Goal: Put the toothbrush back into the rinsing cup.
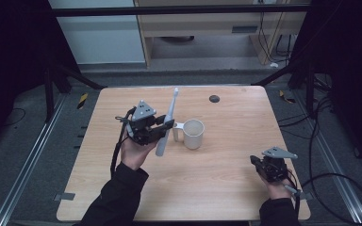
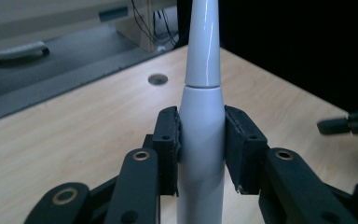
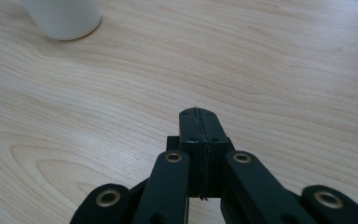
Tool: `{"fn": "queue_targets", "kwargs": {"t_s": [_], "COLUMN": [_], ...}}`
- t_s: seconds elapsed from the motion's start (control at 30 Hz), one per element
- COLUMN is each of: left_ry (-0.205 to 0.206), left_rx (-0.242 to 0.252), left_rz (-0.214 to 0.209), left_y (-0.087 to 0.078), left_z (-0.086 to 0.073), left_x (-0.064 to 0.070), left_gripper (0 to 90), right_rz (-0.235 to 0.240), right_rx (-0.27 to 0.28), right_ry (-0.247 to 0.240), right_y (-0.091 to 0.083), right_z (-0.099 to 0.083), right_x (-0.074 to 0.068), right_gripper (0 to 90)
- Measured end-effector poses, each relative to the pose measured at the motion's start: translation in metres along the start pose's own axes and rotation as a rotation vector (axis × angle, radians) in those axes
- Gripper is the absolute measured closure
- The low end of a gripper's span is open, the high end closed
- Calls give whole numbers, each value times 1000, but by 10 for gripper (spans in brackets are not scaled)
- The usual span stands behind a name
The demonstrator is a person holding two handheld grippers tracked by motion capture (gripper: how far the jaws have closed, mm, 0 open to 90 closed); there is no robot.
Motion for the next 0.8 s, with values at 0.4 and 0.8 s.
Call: {"fn": "queue_targets", "kwargs": {"t_s": [0.4, 0.8], "left_ry": [-35, -44], "left_rx": [119, 191], "left_rz": [45, 52], "left_y": [30, 68], "left_z": [37, 62], "left_x": [-17, -18], "left_gripper": [668, 668], "right_rz": [0, 5], "right_rx": [-4, -4], "right_ry": [-1, 4], "right_y": [2, 2], "right_z": [-1, -2], "right_x": [1, 1], "right_gripper": [900, 900]}}
Point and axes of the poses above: each handheld gripper's, and its own axes: y roughly forward along the jaws, z roughly out of its top, x roughly to its right, the point moved 8 cm from there along y, roughly forward along the jaws, and after that the axes turned 9 degrees about y, right-handed, at the moved point
